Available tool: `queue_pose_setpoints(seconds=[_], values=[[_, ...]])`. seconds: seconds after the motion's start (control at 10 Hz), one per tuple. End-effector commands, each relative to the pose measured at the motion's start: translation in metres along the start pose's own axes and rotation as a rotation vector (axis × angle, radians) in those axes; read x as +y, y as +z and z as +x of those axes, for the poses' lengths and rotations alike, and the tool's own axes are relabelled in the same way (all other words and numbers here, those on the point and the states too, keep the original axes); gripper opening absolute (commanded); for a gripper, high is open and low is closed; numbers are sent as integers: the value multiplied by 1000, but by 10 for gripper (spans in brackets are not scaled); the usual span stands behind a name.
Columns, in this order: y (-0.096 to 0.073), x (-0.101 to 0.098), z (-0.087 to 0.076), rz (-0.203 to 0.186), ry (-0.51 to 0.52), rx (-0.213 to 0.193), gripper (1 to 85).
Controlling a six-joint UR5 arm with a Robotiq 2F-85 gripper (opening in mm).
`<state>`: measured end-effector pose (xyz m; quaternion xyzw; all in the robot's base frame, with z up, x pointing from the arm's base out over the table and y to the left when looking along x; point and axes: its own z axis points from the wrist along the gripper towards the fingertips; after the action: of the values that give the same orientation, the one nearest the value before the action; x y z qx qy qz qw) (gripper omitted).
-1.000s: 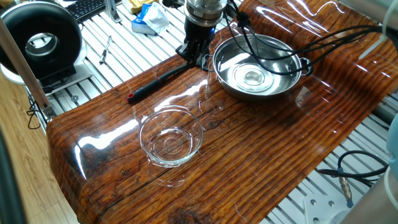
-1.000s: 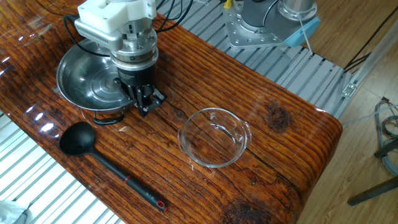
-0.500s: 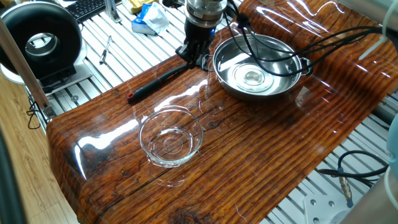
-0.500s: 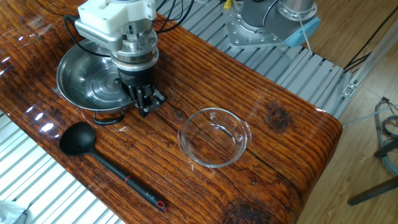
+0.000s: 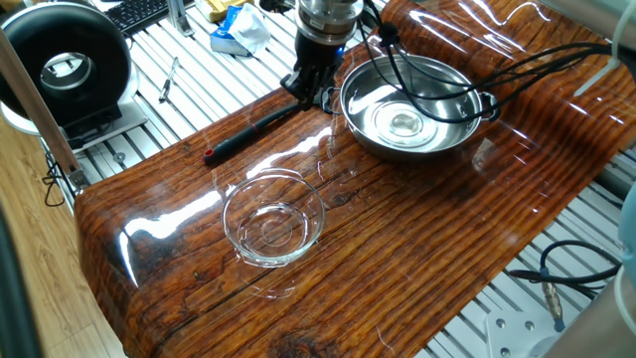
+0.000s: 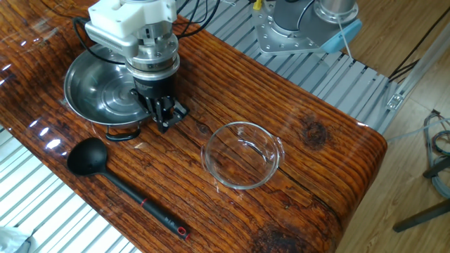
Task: Scoop water with a large spoon from one bowl to another
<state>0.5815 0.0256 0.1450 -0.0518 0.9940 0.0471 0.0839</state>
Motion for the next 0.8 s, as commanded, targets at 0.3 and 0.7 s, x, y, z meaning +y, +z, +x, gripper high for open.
queue_pose_setpoints(seconds=[0.3,0.7], values=[[-2,-8,4,26,-3,15,10],[-3,-18,23,64,-10,87,10]])
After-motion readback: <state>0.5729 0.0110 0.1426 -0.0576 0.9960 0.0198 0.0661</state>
